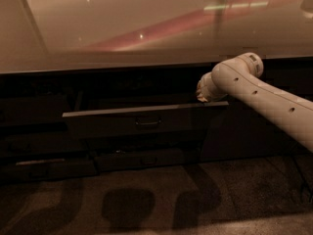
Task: Open top drawer
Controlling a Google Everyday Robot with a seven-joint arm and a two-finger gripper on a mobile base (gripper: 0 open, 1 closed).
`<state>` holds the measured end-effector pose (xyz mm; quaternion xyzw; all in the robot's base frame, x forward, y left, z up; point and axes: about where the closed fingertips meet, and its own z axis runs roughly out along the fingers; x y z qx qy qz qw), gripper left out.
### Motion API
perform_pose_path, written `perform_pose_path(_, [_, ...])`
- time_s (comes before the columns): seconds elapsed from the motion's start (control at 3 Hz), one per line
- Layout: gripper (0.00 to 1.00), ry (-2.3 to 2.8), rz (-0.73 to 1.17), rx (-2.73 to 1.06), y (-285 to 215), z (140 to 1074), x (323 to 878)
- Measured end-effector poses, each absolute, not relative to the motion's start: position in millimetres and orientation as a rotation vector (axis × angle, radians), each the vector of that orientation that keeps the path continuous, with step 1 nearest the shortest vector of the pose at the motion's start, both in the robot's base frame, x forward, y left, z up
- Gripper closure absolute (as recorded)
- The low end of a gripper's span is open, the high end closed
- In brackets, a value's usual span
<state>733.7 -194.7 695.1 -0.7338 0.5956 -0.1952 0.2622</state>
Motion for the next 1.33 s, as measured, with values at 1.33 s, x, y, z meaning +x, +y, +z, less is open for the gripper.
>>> perform_pose_path(1.33, [1.00,1.756,-0.468,-2.059,-215,647,751])
